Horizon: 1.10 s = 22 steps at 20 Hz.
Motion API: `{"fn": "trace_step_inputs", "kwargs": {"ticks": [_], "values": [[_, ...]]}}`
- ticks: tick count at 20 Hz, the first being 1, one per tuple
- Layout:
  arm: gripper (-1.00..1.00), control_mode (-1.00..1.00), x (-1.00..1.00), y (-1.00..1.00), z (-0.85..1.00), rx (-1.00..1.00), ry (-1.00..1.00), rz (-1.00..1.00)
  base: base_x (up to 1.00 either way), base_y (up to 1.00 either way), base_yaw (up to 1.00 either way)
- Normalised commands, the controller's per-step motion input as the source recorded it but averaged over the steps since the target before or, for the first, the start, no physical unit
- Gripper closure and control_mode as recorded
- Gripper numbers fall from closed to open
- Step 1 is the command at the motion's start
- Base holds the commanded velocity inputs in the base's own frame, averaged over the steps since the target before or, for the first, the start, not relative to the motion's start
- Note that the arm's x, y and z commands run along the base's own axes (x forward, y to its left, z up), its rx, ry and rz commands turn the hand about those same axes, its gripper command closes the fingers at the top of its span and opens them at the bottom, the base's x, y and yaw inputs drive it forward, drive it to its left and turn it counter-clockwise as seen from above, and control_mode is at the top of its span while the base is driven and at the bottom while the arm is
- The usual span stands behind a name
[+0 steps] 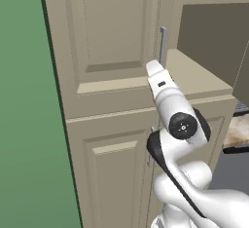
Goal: Pick up the sponge and sponge from the sink, and place them back in the cabinet, and close the cabinet doors.
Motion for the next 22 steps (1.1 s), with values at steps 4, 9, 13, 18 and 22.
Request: {"fn": "trace_step_inputs", "kwargs": {"ticks": [4,9,13,18,22], "values": [[-1.00,-1.00,-0.18,-0.06,0.12,0.02,0.07,0.05,0.00,0.00,0.00],[-1.00,-1.00,-0.31,-0.16,0.07,0.00,0.02,0.07,0.00,0.00,0.00],[-1.00,-1.00,-0.33,-0.19,0.08,0.01,0.00,0.07,0.00,0.00,0.00],[-1.00,-1.00,-0.32,-0.20,0.18,0.01,0.00,0.07,0.00,0.00,0.00],[-1.00,-1.00,-0.38,-0.15,0.25,0.02,0.00,0.05,0.00,0.00,0.00]]}}
